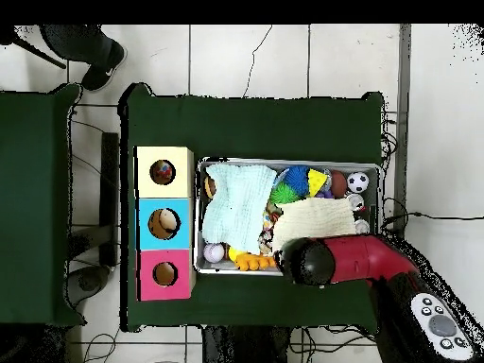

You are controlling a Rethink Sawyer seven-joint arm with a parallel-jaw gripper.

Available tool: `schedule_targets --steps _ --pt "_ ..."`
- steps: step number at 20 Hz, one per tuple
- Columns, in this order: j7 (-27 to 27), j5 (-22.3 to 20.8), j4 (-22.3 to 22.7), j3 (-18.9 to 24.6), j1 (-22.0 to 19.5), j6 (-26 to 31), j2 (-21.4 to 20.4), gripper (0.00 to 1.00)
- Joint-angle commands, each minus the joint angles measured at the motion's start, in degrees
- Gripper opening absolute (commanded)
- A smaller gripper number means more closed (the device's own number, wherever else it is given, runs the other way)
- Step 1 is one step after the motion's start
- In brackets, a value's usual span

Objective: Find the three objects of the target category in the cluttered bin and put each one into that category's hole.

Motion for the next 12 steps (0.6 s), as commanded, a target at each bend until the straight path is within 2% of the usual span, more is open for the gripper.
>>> schedule_targets --steps 1,4,6,9,12 --pt "-1.19 6.93 2.83 9.46 3.84 2.94 0.88 1.00" --pt "2.90 12.04 1.52 9.54 5.54 4.93 -0.04 1.00" --pt "2.67 13.77 0.06 8.89 6.48 7.21 -0.44 1.00" --pt "-0.52 13.94 -1.73 8.03 6.87 9.56 -0.50 1.00" --pt "-7.87 10.14 -3.89 7.28 5.57 12.25 -0.18 1.00"
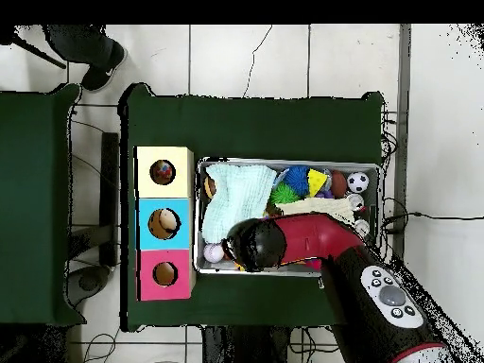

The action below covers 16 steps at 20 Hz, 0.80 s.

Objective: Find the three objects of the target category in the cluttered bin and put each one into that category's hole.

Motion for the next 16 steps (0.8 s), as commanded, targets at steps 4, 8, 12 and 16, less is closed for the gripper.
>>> schedule_targets --steps 4,8,12,16 --pt "-16.01 -5.10 -6.68 3.06 -4.18 13.35 1.04 1.00" --pt "-16.49 -7.30 -4.36 4.36 -5.70 12.71 1.23 1.00" --pt "-13.27 -9.06 -2.16 5.01 -5.78 10.76 1.13 1.00" --pt "-7.18 -8.04 -2.94 6.21 -3.94 6.52 3.87 1.00"
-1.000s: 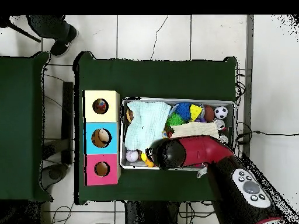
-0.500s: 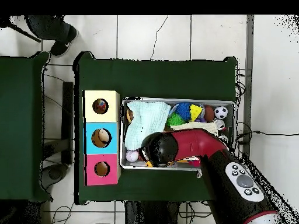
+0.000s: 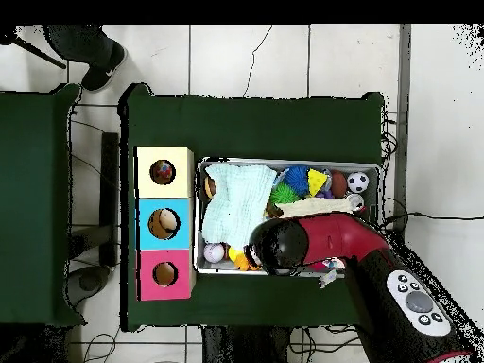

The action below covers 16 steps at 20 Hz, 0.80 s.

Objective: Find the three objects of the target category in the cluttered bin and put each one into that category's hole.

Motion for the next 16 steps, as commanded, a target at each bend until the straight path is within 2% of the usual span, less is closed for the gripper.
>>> schedule_targets --steps 1,3,5,13,16 --pt "-4.96 -2.55 -2.88 3.70 2.67 -2.08 4.59 1.00" --pt "-1.80 -2.51 -4.70 3.03 4.61 -3.51 6.24 1.00" --pt "-1.35 -3.08 -5.76 2.54 5.43 -4.00 7.12 1.00" --pt "-8.90 -5.62 -7.27 2.82 2.89 -1.85 7.79 1.00" --pt "-10.98 -6.71 -9.13 3.01 2.36 -0.50 8.23 1.00"
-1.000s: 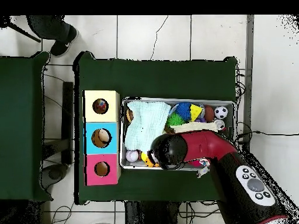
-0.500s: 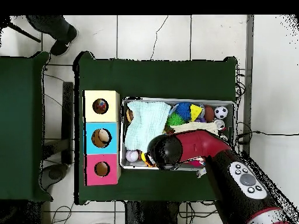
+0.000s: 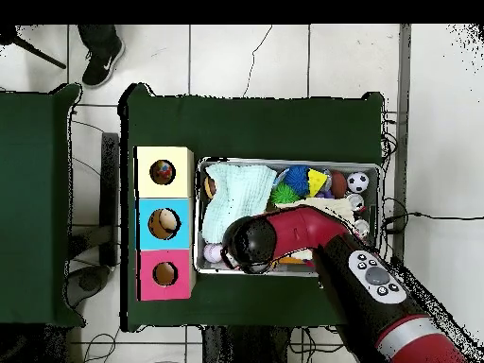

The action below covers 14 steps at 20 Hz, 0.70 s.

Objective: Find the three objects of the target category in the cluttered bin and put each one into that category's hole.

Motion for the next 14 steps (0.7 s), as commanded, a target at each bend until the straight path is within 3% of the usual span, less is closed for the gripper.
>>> schedule_targets --steps 1,6,14 --pt "-12.02 -5.42 -8.10 2.52 -2.36 0.29 2.28 1.00" --pt "-15.07 -5.96 -9.81 3.99 -3.79 2.25 3.09 1.00" --pt "-13.98 -8.77 -10.43 4.10 -3.91 0.07 5.36 1.00"
